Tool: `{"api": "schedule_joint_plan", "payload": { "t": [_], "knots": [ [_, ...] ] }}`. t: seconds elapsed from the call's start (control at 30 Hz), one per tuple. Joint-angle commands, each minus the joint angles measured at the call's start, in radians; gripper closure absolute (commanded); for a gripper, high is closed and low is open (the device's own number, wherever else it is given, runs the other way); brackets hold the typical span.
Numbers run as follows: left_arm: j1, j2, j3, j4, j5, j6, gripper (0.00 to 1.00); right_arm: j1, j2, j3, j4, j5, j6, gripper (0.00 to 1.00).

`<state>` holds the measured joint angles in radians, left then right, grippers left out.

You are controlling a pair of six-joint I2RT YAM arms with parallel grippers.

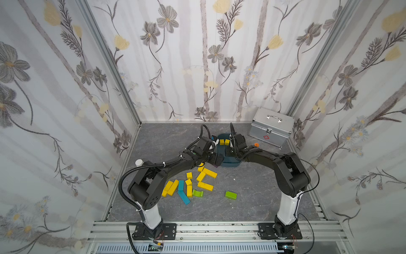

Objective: Pick out the yellow building blocks
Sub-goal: Place the building block in the storage box.

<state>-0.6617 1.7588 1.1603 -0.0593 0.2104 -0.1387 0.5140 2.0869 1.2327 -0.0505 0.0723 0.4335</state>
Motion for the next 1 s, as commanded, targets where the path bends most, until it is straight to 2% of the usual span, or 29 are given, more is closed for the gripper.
{"api": "schedule_joint_plan", "payload": {
  "t": [0.0,0.57,0.97],
  "knots": [
    [0.004,-0.003,0.004,0.015,-0.012,-0.007,0.00,-0.003,0.026,0.041,0.030,-0.030,0.008,0.76],
    [0.008,-0.009,0.006,0.011,-0.020,-0.005,0.00,-0.002,0.145,0.184,-0.004,-0.069,0.022,0.72],
    [0.010,-0.015,0.007,0.006,-0.017,-0.002,0.00,-0.003,0.176,0.197,-0.002,-0.067,0.032,0.67]
  ]
}}
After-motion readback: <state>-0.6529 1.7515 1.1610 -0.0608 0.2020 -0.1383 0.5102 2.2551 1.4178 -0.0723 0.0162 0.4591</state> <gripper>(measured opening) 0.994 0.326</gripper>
